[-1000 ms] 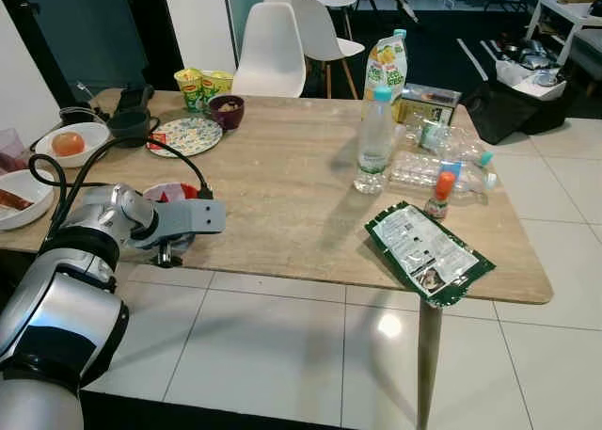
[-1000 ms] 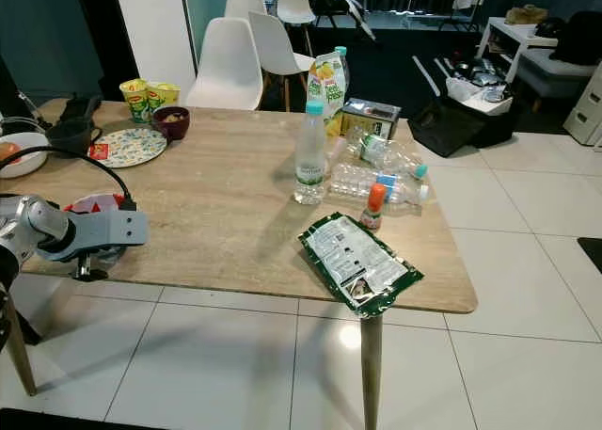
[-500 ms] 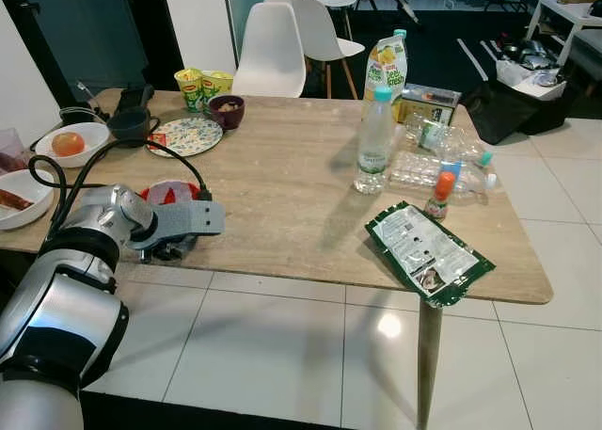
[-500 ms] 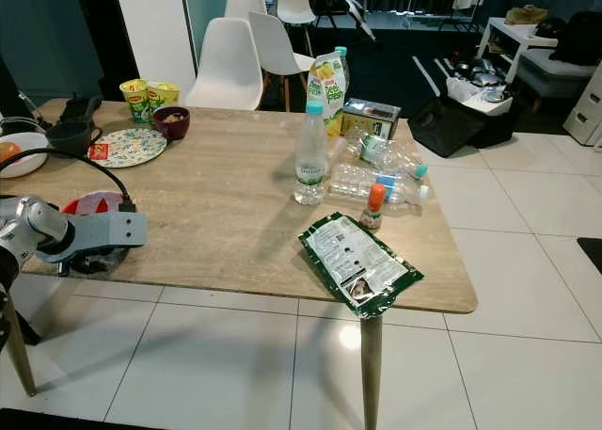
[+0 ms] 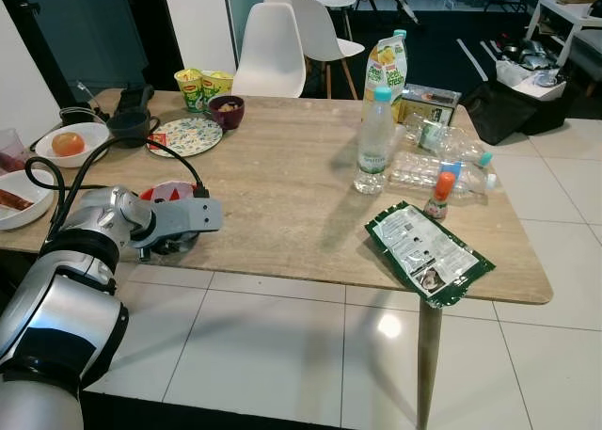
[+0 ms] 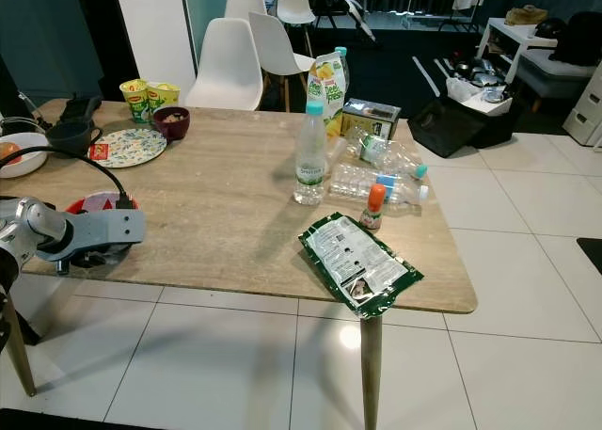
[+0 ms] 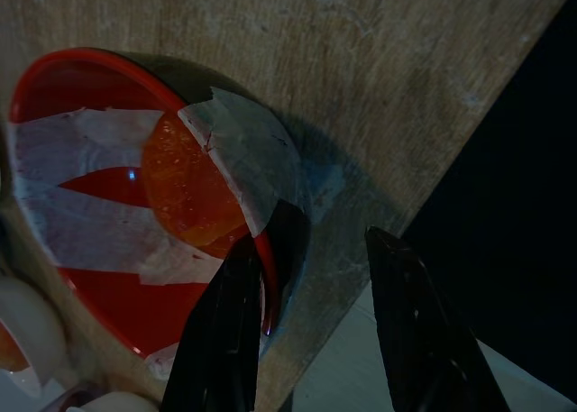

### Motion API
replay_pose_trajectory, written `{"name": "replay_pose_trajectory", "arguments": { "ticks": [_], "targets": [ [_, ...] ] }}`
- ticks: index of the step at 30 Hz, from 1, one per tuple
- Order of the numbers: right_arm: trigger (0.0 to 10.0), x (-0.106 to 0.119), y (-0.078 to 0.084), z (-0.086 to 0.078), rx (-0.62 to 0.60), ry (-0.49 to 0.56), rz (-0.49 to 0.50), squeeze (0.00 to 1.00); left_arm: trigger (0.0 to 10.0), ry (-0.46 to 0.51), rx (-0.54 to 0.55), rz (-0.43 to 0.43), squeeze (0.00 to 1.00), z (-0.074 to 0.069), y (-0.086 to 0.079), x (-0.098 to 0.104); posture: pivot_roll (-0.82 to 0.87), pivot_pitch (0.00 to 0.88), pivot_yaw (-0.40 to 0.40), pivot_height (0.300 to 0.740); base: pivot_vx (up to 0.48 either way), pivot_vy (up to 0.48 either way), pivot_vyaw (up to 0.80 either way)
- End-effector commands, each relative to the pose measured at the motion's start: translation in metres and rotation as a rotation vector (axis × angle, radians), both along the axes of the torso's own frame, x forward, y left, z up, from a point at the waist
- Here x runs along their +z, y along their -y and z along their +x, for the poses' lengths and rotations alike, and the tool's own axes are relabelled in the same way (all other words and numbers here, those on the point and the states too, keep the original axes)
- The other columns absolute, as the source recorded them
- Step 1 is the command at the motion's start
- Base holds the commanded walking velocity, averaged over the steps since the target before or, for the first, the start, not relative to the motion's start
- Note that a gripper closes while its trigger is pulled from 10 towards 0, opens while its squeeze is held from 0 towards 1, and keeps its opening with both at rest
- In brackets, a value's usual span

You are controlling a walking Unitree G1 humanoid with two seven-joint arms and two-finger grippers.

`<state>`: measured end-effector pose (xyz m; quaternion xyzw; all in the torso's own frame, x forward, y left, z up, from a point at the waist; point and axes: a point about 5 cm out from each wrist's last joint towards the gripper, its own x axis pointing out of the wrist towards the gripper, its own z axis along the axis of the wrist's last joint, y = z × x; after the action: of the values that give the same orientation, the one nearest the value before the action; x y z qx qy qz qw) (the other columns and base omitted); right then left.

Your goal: Restocking fridge

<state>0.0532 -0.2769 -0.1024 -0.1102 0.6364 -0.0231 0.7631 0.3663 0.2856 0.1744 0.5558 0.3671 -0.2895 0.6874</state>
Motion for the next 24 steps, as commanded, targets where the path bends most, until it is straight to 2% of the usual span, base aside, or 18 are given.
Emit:
{"name": "replay_pose_trajectory", "arguments": {
  "ticks": [1,10,24],
  "targets": [
    [10.0,0.000,0.002,-0.001,0.011,-0.007,-0.004,0.00,10.0,-0.006,0.010,0.006,0.00,-0.002,-0.003,-0.002,-0.04,0.000,0.000,0.740,0.000,0.000,0.00],
    [10.0,0.001,0.003,-0.005,0.009,-0.014,-0.006,0.00,10.0,0.027,0.028,0.016,0.00,-0.002,-0.007,-0.001,-0.05,0.000,-0.002,0.740,0.000,0.000,0.00],
    [10.0,0.002,0.010,-0.019,0.000,-0.037,-0.019,0.00,10.0,0.031,0.039,0.016,0.00,-0.005,-0.008,-0.011,-0.07,0.000,-0.005,0.740,0.000,0.000,0.00]
  ]
}}
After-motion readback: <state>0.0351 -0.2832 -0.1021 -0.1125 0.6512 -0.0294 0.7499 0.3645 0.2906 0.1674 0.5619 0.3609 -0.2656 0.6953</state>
